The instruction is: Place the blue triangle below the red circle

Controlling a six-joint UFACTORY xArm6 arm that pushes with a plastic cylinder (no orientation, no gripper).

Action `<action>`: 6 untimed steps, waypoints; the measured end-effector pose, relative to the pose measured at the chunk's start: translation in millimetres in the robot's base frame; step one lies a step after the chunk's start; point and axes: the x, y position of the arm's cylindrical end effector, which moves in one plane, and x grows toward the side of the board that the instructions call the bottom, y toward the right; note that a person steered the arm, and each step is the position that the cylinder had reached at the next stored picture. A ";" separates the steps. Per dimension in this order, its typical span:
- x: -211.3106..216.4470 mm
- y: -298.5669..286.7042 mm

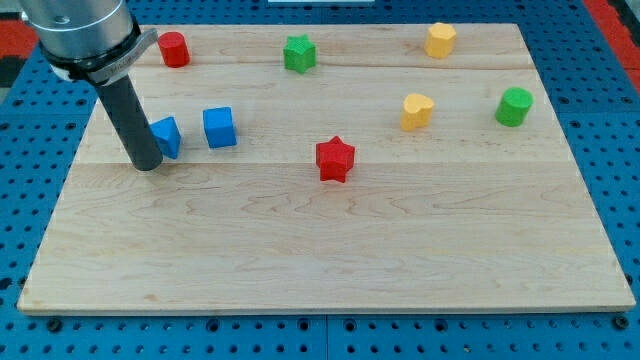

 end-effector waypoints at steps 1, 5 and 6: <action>4.3 -2.3; -21.9 20.3; 11.0 66.5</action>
